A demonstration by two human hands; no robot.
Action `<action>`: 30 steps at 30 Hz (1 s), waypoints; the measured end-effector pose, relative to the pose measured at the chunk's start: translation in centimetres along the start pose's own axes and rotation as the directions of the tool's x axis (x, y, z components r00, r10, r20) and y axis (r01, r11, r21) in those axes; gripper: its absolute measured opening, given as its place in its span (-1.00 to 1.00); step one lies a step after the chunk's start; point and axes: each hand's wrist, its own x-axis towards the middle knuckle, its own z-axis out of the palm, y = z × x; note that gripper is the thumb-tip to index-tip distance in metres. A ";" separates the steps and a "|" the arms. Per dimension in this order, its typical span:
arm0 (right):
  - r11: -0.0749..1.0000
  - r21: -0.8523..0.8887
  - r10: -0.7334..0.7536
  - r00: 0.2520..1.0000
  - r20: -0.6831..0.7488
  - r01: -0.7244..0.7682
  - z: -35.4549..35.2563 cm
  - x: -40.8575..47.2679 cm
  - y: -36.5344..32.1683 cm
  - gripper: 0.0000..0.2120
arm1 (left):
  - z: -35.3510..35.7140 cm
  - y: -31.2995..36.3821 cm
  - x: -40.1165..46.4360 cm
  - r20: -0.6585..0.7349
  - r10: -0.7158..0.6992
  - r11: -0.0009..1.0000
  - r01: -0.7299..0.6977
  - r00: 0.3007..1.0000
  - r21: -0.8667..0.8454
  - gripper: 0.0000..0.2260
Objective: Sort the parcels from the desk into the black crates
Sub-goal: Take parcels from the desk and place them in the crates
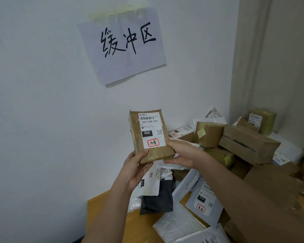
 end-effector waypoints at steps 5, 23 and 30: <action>1.000 0.021 -0.018 1.000 0.011 0.017 -1.0 0.2 0.4 -0.65 | -0.6 -0.4 0.1 0.041 0.012 0.999 -0.014 0.999 0.043 -0.58; 0.955 -0.281 0.081 0.996 -0.041 -0.089 -1.6 1.0 8.7 -0.88 | -3.4 -7.4 -1.7 -0.162 -0.005 0.998 0.014 0.987 0.054 -0.49; 0.920 -0.320 0.306 0.925 0.226 -0.226 2.7 0.1 12.1 -0.36 | -10.2 -9.8 -7.4 -0.293 -0.113 0.990 0.084 0.950 -0.110 -0.57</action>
